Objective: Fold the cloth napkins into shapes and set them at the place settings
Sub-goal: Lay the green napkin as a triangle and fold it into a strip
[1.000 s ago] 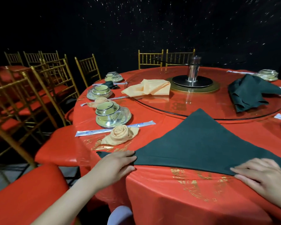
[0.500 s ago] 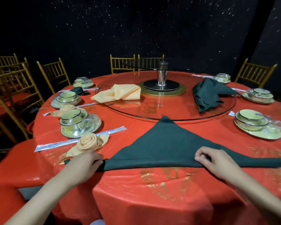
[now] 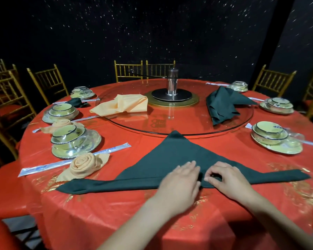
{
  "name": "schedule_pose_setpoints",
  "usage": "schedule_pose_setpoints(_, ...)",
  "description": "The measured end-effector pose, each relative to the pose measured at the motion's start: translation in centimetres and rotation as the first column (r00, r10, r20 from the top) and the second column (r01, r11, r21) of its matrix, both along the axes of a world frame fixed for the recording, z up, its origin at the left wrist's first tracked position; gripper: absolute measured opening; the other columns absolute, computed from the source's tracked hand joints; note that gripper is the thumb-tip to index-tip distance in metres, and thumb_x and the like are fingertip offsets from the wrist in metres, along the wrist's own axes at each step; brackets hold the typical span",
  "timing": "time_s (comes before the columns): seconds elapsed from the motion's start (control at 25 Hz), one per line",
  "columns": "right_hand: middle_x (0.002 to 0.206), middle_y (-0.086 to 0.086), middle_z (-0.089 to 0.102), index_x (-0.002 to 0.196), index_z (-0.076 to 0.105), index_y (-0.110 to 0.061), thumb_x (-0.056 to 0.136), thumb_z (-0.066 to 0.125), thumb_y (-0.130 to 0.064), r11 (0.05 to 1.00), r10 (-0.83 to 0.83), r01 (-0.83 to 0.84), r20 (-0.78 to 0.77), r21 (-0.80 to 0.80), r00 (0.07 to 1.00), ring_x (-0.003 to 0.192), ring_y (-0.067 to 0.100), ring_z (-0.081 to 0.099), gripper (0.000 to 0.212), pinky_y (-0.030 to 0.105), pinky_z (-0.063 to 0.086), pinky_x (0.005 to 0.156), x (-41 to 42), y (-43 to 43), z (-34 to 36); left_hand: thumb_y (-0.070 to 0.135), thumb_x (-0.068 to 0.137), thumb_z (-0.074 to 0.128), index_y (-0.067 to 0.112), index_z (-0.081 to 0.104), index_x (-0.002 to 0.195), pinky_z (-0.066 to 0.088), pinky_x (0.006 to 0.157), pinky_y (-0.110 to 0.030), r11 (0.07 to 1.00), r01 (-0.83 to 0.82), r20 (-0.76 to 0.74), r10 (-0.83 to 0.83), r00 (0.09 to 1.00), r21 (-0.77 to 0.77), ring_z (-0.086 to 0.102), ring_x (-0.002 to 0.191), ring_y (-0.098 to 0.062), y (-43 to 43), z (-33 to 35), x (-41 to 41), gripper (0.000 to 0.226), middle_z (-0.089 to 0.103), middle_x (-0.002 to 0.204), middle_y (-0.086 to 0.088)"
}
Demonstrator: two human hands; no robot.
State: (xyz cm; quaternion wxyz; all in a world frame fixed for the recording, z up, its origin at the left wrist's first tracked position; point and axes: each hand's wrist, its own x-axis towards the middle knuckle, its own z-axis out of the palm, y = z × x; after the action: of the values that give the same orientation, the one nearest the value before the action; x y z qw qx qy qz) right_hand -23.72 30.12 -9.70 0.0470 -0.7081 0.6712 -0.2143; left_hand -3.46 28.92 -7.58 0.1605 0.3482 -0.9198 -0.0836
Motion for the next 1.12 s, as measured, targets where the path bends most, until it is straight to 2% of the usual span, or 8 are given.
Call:
schedule_pose_setpoints(0.04, 0.086, -0.017, 0.056, 0.082, 0.066, -0.031, 0.081, 0.069, -0.031, 1.000, -0.009, 0.009, -0.008, -0.029, 1.000, 0.096, 0.010, 0.057, 0.003, 0.034, 0.042, 0.083, -0.2, -0.1, -0.2, 0.046, 0.085, 0.007, 0.009, 0.025, 0.147, 0.012, 0.116, -0.035, 1.000, 0.005, 0.039, -0.007, 0.999, 0.029, 0.019, 0.144, -0.021, 0.2, -0.5, -1.8, 0.075, 0.021, 0.155, -0.011)
schedule_pose_setpoints(0.16, 0.087, -0.016, 0.056, 0.087, 0.071, -0.025, 0.079, 0.063, -0.041, 0.997, 0.001, 0.000, 0.018, -0.075, 1.000, 0.093, 0.013, 0.059, 0.019, 0.035, 0.048, 0.082, -1.0, 0.4, -0.6, 0.056, 0.089, 0.009, 0.013, 0.007, 0.151, 0.000, 0.117, -0.036, 0.997, -0.023, 0.188, 0.009, 0.982, 0.074, 0.004, 0.146, -0.017, 0.3, -2.4, -3.7, 0.076, 0.008, 0.159, -0.007)
schedule_pose_setpoints(0.28, 0.101, -0.011, 0.063, 0.096, 0.074, -0.023, 0.082, 0.047, -0.054, 0.992, -0.035, 0.037, 0.026, -0.117, 0.999, 0.099, 0.013, 0.060, 0.043, 0.036, 0.047, 0.089, -4.0, 1.6, -1.2, 0.064, 0.069, -0.008, 0.014, 0.003, 0.151, -0.007, 0.115, -0.034, 1.000, 0.001, 0.227, -0.007, 0.974, 0.025, -0.004, 0.145, -0.013, 0.5, -3.2, -3.7, 0.097, 0.001, 0.159, -0.003)
schedule_pose_setpoints(0.4, 0.141, -0.004, 0.047, 0.133, 0.053, -0.020, 0.096, 0.044, -0.036, 0.989, -0.150, 0.150, -0.030, -0.015, 0.988, 0.132, 0.014, 0.041, 0.041, 0.030, 0.026, 0.111, -7.3, 3.0, -1.2, 0.066, 0.072, -0.007, 0.016, 0.000, 0.151, -0.010, 0.114, -0.032, 1.000, -0.005, 0.245, 0.000, 0.969, 0.020, -0.009, 0.145, -0.010, 0.5, -3.1, -3.6, 0.094, -0.004, 0.159, 0.000)
schedule_pose_setpoints(0.48, 0.153, -0.003, 0.028, 0.146, 0.032, -0.019, 0.101, 0.036, -0.027, 0.982, -0.179, 0.182, -0.064, 0.055, 0.982, 0.142, 0.010, 0.021, 0.046, 0.022, 0.009, 0.114, -9.2, 3.4, -1.3, 0.067, 0.079, -0.004, 0.017, -0.002, 0.151, -0.010, 0.114, -0.030, 1.000, -0.004, 0.243, -0.001, 0.970, 0.022, -0.011, 0.144, -0.009, 0.7, -2.9, -3.6, 0.088, -0.006, 0.159, 0.002)
schedule_pose_setpoints(0.56, 0.156, -0.003, 0.019, 0.149, 0.022, -0.018, 0.102, 0.029, -0.030, 0.967, -0.226, 0.235, -0.094, 0.096, 0.969, 0.144, 0.007, 0.010, 0.049, 0.020, 0.000, 0.113, -10.5, 3.8, -1.3, 0.074, 0.074, -0.014, 0.018, -0.004, 0.151, -0.012, 0.113, -0.028, 1.000, -0.001, 0.229, -0.004, 0.973, 0.025, -0.014, 0.143, -0.007, 0.7, -2.8, -3.6, 0.096, -0.008, 0.158, 0.004)
schedule_pose_setpoints(0.8, 0.158, -0.009, 0.005, 0.150, 0.010, -0.028, 0.101, 0.015, -0.043, 0.906, -0.333, 0.381, -0.244, 0.185, 0.911, 0.145, 0.007, -0.004, 0.052, 0.032, -0.003, 0.116, -12.5, 5.1, -1.3, 0.072, 0.051, -0.033, 0.020, -0.008, 0.150, -0.016, 0.110, -0.026, 0.998, 0.000, 0.239, -0.013, 0.971, 0.055, -0.026, 0.130, 0.000, 0.7, -2.9, -3.6, 0.115, -0.014, 0.156, 0.008)
schedule_pose_setpoints(1.12, 0.159, 0.002, -0.001, 0.151, 0.002, -0.013, 0.099, 0.011, -0.046, 0.803, -0.440, 0.539, -0.356, 0.256, 0.825, 0.146, 0.015, -0.003, 0.062, 0.038, 0.000, 0.119, -14.0, 5.8, -0.4, 0.073, 0.054, -0.030, 0.019, -0.006, 0.150, -0.015, 0.108, -0.024, 0.999, 0.017, 0.235, -0.028, 0.972, 0.049, -0.024, 0.131, 0.000, 0.4, -3.0, -3.7, 0.113, -0.009, 0.158, 0.005)
